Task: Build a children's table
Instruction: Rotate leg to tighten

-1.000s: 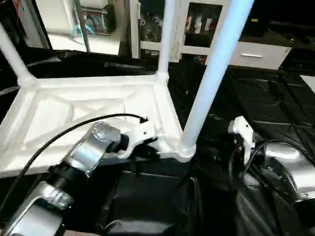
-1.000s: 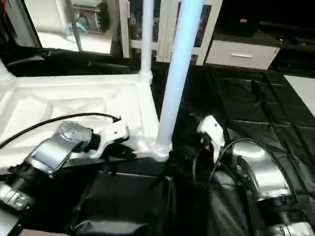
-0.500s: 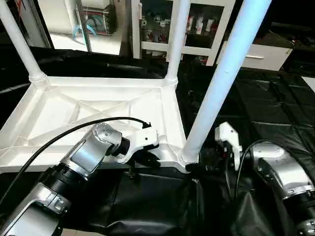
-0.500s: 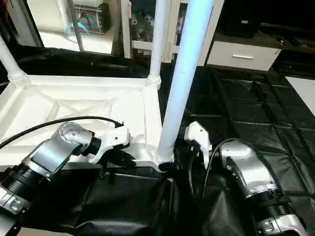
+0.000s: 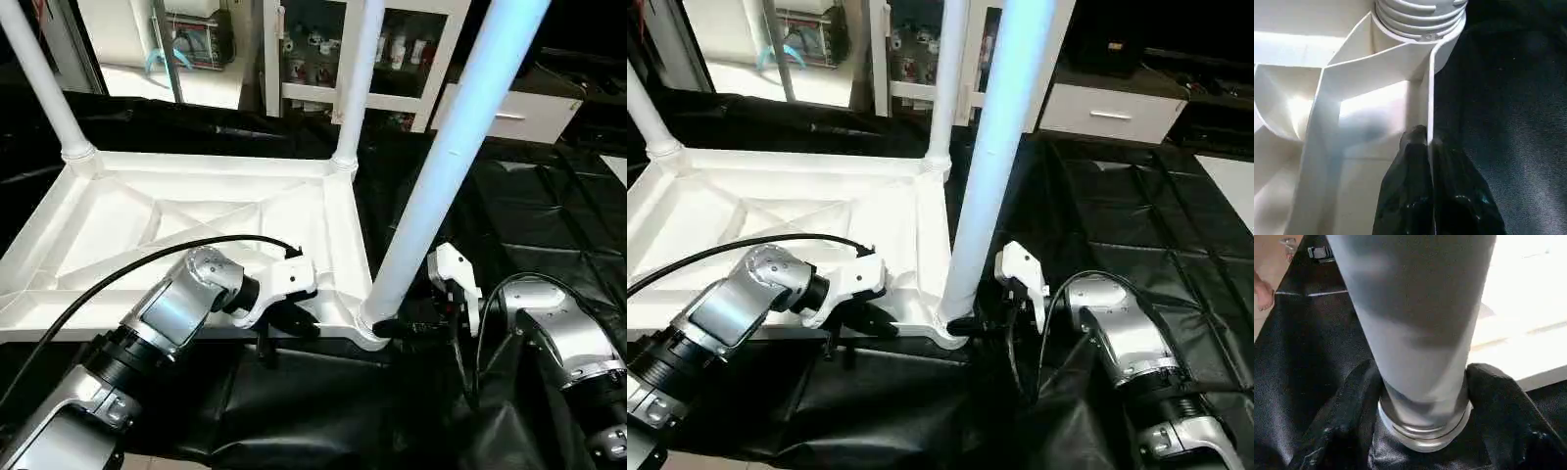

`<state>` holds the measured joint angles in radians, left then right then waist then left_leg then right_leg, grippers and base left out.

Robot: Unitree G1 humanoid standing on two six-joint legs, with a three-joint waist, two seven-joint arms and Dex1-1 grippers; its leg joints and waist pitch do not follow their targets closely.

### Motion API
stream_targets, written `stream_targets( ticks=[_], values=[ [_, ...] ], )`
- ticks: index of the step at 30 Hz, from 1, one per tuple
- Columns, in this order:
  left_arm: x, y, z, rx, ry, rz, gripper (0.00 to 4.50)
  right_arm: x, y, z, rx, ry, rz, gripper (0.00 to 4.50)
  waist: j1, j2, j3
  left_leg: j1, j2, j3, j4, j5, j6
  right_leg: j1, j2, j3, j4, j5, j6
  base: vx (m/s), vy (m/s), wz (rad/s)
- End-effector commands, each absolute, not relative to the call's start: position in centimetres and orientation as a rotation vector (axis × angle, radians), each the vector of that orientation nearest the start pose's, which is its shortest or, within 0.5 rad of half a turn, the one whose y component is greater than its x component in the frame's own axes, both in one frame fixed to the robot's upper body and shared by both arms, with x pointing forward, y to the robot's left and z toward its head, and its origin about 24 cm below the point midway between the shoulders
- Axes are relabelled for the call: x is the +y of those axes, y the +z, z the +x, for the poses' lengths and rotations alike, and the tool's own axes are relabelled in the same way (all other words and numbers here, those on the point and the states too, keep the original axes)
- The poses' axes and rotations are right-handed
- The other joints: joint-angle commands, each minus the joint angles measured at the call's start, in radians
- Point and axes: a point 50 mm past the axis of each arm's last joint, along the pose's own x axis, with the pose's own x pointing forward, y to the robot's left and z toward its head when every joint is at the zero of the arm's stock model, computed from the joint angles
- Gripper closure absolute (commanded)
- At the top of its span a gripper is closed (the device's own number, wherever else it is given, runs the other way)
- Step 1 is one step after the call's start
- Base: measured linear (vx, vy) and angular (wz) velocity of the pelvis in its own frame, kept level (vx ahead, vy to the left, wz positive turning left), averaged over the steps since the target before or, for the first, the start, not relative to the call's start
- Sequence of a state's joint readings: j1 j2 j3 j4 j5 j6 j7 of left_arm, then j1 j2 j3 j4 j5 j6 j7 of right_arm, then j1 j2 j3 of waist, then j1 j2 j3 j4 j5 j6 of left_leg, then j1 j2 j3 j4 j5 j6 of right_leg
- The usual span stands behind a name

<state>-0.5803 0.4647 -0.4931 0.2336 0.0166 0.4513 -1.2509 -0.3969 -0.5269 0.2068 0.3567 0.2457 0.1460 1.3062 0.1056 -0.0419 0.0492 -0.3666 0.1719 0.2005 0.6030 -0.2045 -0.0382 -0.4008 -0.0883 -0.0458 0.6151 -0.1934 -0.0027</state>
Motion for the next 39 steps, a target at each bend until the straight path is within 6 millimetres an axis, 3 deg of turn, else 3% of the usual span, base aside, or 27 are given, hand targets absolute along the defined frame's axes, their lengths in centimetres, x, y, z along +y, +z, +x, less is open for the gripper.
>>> stream_targets(
  ticks=[1, 3, 12, 16, 19, 21, 22, 24, 26, 27, 28, 30, 31, 33, 34, 39],
  values=[
    [10.8, 5.7, 28.6, 0.689, -1.483, 0.531, 4.50, -17.5, 5.7, 27.8, 0.402, 1.424, -0.211, 2.03, -0.002, -0.004, -0.062, 0.020, 0.064, -0.024, -0.069, -0.094, 0.076, 0.044, -0.066, 0.040, -0.053, -0.058, -0.288, 0.000, 0.000, 0.00],
    [10.9, 5.7, 28.6, 0.696, -1.481, 0.534, 4.50, -17.5, 5.4, 27.6, 0.410, 1.433, -0.213, 2.28, -0.002, -0.004, -0.061, 0.020, 0.063, -0.024, -0.070, -0.097, 0.074, 0.045, -0.065, 0.040, -0.053, -0.057, -0.288, 0.000, 0.000, 0.00],
    [10.9, 5.5, 28.7, 0.708, -1.460, 0.522, 4.50, -17.5, 4.5, 27.6, 0.411, 1.347, -0.149, 2.45, 0.000, -0.004, -0.061, 0.021, 0.063, -0.025, -0.072, -0.112, 0.063, 0.045, -0.065, 0.040, -0.055, -0.062, -0.287, 0.000, 0.000, 0.00],
    [10.6, 5.5, 29.0, 0.699, -1.426, 0.504, 4.50, -17.5, 4.0, 27.5, 0.417, 1.306, -0.128, 2.46, -0.004, -0.002, -0.055, 0.024, 0.065, -0.027, -0.080, -0.181, 0.031, 0.044, -0.067, 0.041, -0.067, -0.167, -0.264, 0.000, 0.000, 0.00],
    [10.5, 5.4, 29.4, 0.690, -1.391, 0.493, 4.50, -17.5, 3.7, 27.6, 0.424, 1.259, -0.122, 2.46, -0.009, -0.004, -0.047, 0.032, 0.065, -0.032, -0.089, -0.278, -0.004, 0.041, -0.068, 0.042, -0.084, -0.303, -0.230, 0.000, 0.000, 0.00],
    [9.9, 5.4, 30.7, 0.649, -1.252, 0.445, 4.50, -17.4, 2.7, 28.6, 0.465, 1.083, -0.118, 2.46, -0.017, -0.005, -0.044, 0.037, 0.063, -0.034, -0.091, -0.321, -0.029, 0.034, -0.068, 0.041, -0.092, -0.380, -0.205, 0.000, 0.000, 0.00],
    [9.9, 5.4, 30.7, 0.649, -1.252, 0.445, 4.50, -17.4, 2.7, 28.6, 0.465, 1.083, -0.118, 2.46, -0.017, -0.005, -0.044, 0.037, 0.063, -0.034, -0.091, -0.321, -0.029, 0.034, -0.068, 0.041, -0.092, -0.380, -0.205, 0.000, 0.000, 0.00],
    [9.1, 5.6, 32.4, 0.602, -1.071, 0.366, 4.50, -17.0, 1.8, 30.1, 0.485, 0.831, -0.095, 2.47, -0.029, -0.008, -0.046, 0.032, 0.060, -0.041, -0.093, -0.338, -0.050, 0.036, -0.068, 0.035, -0.095, -0.424, -0.184, -0.036, 0.009, -0.03],
    [7.8, 5.9, 34.3, 0.542, -0.875, 0.296, 4.50, -16.3, 0.9, 31.9, 0.493, 0.469, -0.036, 2.49, -0.045, -0.014, -0.048, 0.026, 0.053, -0.046, -0.094, -0.342, -0.070, 0.034, -0.069, 0.031, -0.101, -0.472, -0.149, -0.051, 0.015, -0.08],
    [7.7, 5.9, 34.4, 0.538, -0.865, 0.294, 4.50, -16.2, 0.8, 32.0, 0.492, 0.449, -0.033, 2.49, -0.050, -0.012, -0.048, 0.028, 0.053, -0.047, -0.093, -0.352, -0.075, 0.029, -0.071, 0.031, -0.103, -0.485, -0.143, 0.000, 0.000, 0.00],
    [6.9, 6.1, 35.0, 0.507, -0.816, 0.283, 4.50, -15.6, 0.5, 32.5, 0.484, 0.334, -0.006, 2.49, -0.053, -0.017, -0.055, 0.024, 0.052, -0.051, -0.092, -0.346, -0.072, 0.035, -0.074, 0.029, -0.104, -0.479, -0.129, 0.000, 0.000, 0.00],
    [6.3, 6.3, 35.2, 0.489, -0.800, 0.271, 4.50, -15.0, 0.4, 32.7, 0.480, 0.278, 0.012, 2.50, -0.054, -0.014, -0.052, 0.027, 0.052, -0.045, -0.093, -0.334, -0.057, 0.025, -0.073, 0.034, -0.109, -0.445, -0.132, 0.000, 0.000, 0.00],
    [5.7, 6.6, 35.5, 0.467, -0.785, 0.275, 4.50, -13.9, 0.3, 32.8, 0.475, 0.280, 0.013, 2.50, -0.051, -0.009, -0.052, 0.030, 0.053, -0.045, -0.093, -0.338, -0.050, 0.025, -0.071, 0.034, -0.108, -0.427, -0.135, 0.000, 0.000, 0.00],
    [5.3, 6.8, 35.7, 0.451, -0.772, 0.280, 4.50, -13.0, 0.3, 32.8, 0.471, 0.286, 0.011, 2.50, -0.049, -0.011, -0.052, 0.029, 0.052, -0.041, -0.093, -0.330, -0.040, 0.024, -0.069, 0.037, -0.108, -0.392, -0.139, 0.000, 0.000, 0.00],
    [4.9, 7.0, 35.9, 0.439, -0.773, 0.303, 4.50, -11.6, 0.7, 33.0, 0.445, 0.335, 0.003, 2.51, -0.046, -0.006, -0.053, 0.026, 0.053, -0.040, -0.095, -0.308, -0.033, 0.029, -0.069, 0.038, -0.103, -0.350, -0.147, 0.000, 0.000, 0.00],
    [5.0, 6.8, 36.2, 0.446, -0.772, 0.353, 4.50, -9.6, 2.4, 33.5, 0.340, 0.440, 0.002, 2.51, -0.039, -0.008, -0.055, 0.025, 0.054, -0.034, -0.093, -0.254, -0.010, 0.036, -0.069, 0.040, -0.093, -0.245, -0.179, 0.000, 0.000, 0.00]
  ],
)
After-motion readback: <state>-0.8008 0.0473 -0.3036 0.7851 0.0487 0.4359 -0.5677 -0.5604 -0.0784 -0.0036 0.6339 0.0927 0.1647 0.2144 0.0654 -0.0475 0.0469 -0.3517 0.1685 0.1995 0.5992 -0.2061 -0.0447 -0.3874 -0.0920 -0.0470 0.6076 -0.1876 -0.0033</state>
